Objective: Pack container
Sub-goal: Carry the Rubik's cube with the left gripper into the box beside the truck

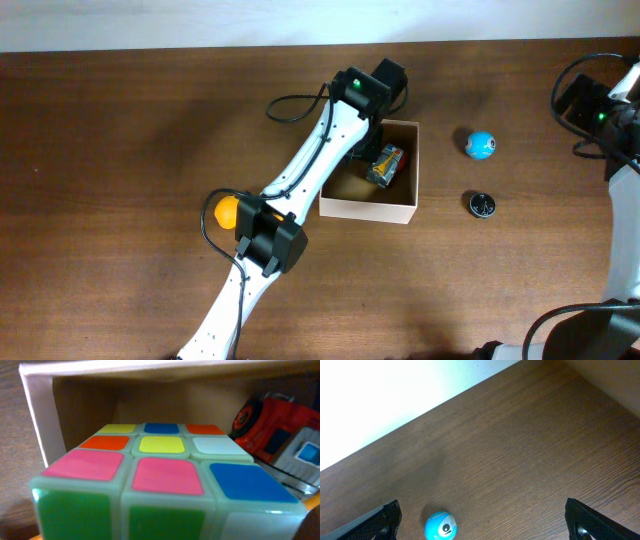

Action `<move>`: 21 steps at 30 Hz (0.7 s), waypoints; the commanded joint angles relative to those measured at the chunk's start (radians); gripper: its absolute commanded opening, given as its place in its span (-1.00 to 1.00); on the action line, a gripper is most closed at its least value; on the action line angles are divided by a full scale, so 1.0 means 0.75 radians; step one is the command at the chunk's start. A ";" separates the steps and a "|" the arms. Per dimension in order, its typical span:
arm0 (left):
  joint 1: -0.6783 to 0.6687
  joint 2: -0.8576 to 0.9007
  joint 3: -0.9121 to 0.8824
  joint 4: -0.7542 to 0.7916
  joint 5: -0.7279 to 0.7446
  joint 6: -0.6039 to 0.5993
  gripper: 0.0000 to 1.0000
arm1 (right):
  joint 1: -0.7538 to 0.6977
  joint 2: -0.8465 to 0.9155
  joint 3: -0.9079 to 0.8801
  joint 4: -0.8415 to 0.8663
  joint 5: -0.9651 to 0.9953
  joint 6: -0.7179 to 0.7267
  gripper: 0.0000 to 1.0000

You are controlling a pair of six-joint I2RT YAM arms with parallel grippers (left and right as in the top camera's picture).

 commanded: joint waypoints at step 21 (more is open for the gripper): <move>0.039 0.002 -0.093 0.057 0.042 -0.007 0.65 | -0.004 0.003 0.029 0.003 -0.004 -0.013 0.97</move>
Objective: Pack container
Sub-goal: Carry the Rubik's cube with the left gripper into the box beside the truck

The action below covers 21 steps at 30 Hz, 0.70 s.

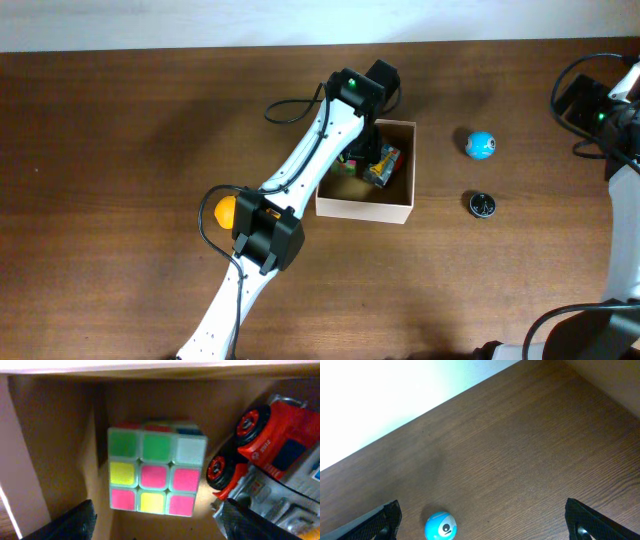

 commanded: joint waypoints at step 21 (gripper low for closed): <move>-0.002 -0.095 0.070 -0.019 0.026 0.075 -0.69 | -0.004 0.003 0.029 0.003 -0.004 -0.013 0.97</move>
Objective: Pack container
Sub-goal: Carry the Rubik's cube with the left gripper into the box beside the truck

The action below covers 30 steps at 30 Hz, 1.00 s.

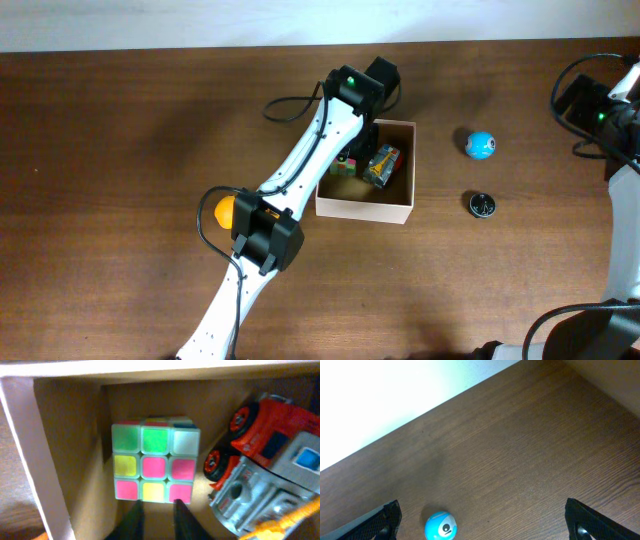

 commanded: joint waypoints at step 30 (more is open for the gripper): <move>-0.060 0.146 0.022 0.117 0.219 0.461 -0.83 | -0.004 0.003 0.028 0.003 -0.004 -0.013 0.97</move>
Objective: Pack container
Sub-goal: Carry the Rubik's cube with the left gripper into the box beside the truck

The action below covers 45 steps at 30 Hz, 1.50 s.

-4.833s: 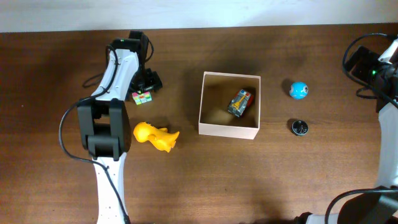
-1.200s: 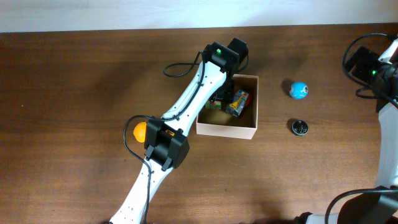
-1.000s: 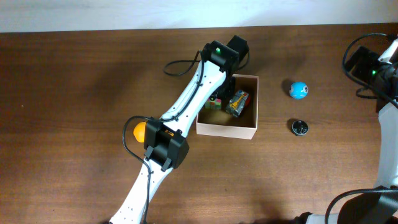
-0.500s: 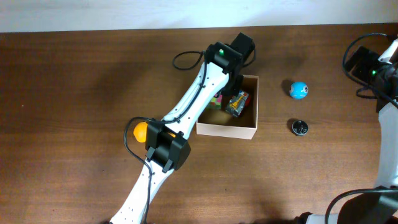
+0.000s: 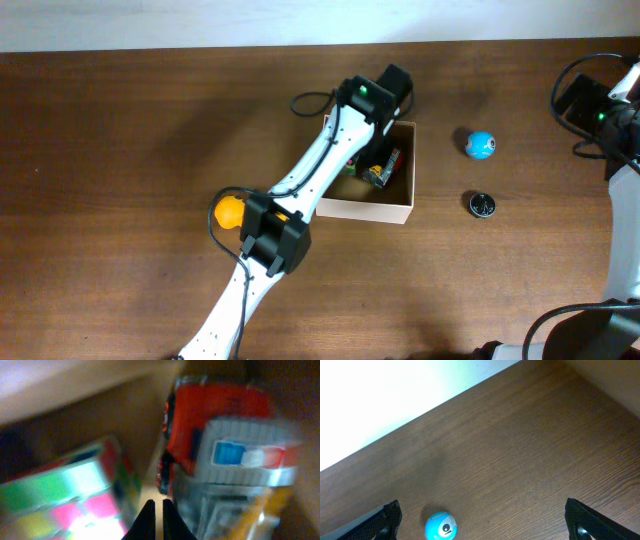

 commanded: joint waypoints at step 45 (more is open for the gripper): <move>0.001 -0.212 0.270 -0.252 -0.120 -0.123 0.07 | -0.004 0.003 0.028 0.004 -0.004 -0.013 0.97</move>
